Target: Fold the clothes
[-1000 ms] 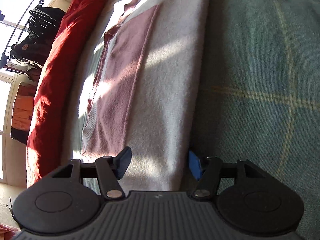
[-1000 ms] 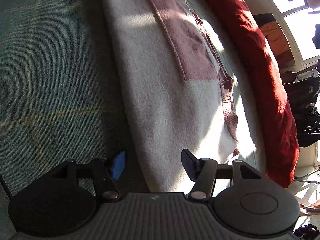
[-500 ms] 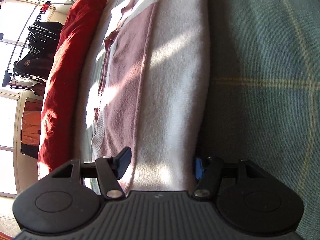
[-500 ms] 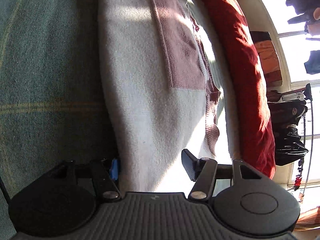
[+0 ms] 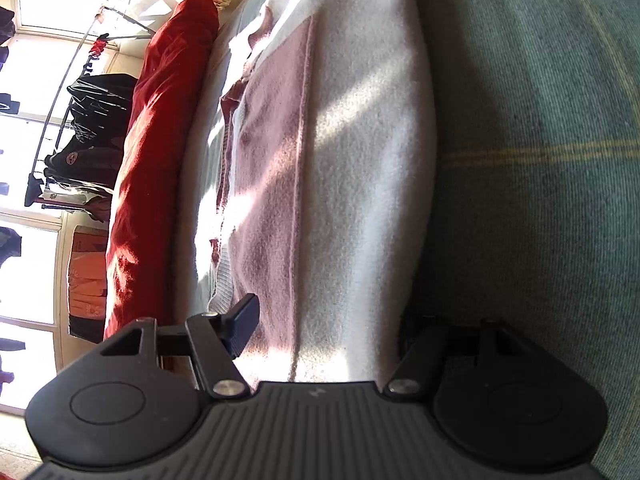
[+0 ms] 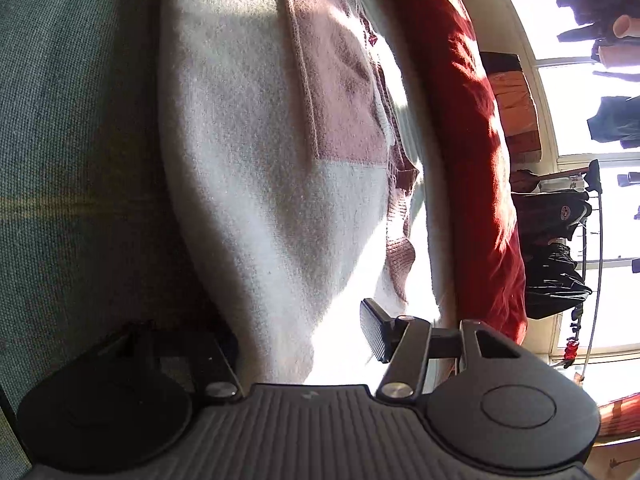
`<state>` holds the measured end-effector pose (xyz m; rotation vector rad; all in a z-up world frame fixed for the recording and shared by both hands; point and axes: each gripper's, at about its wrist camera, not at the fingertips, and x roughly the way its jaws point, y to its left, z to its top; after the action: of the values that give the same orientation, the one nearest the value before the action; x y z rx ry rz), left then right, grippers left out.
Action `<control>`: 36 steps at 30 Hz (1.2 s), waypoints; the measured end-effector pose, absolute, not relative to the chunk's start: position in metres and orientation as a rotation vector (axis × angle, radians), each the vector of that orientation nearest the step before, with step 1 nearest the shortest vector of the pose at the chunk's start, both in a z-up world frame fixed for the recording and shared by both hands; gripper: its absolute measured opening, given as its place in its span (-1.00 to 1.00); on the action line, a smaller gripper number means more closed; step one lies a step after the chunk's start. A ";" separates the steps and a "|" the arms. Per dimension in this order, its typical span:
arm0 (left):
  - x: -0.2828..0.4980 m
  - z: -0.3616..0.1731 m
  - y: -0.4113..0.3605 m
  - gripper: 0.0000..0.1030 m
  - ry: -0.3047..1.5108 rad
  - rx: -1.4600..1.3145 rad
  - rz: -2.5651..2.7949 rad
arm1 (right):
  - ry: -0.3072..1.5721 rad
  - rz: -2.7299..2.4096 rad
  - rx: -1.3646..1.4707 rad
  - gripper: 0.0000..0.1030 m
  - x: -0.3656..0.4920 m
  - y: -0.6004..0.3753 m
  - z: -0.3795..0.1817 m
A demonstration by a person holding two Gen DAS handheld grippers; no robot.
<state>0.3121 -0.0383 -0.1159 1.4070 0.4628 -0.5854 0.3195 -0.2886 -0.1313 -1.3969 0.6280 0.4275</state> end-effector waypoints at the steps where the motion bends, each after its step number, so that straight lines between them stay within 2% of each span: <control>1: 0.311 -0.118 -0.038 0.19 0.458 1.404 -0.578 | 0.641 0.417 -1.395 0.13 0.316 -0.290 -0.131; 6: 0.314 -0.121 -0.045 0.13 0.459 1.392 -0.544 | 0.636 0.424 -1.378 -0.06 0.314 -0.287 -0.133; 9: 0.315 -0.122 -0.049 -0.02 0.488 1.373 -0.529 | 0.632 0.428 -1.367 -0.10 0.313 -0.286 -0.135; 11: 0.309 -0.126 -0.054 -0.34 0.504 1.394 -0.510 | 0.630 0.430 -1.360 -0.20 0.312 -0.285 -0.135; 13: 0.303 -0.131 -0.059 -0.54 0.514 1.415 -0.484 | 0.619 0.447 -1.342 -0.26 0.311 -0.289 -0.135; 16: 0.298 -0.138 -0.066 -0.58 0.516 1.432 -0.435 | 0.590 0.468 -1.316 -0.40 0.308 -0.295 -0.136; 20: 0.298 -0.139 -0.067 -0.74 0.530 1.395 -0.404 | 0.575 0.475 -1.298 -0.60 0.308 -0.297 -0.138; 26: 0.299 -0.129 -0.050 -0.84 0.479 1.389 -0.502 | 0.597 0.436 -1.235 -0.71 0.312 -0.293 -0.129; 36: 0.292 -0.085 -0.037 -0.88 0.452 1.343 -0.579 | 0.644 0.434 -1.247 -0.79 0.308 -0.287 -0.105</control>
<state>0.2918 -0.0365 -0.0854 1.3432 0.4523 -0.5791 0.3080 -0.2870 -0.1050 -1.2474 0.6440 0.4338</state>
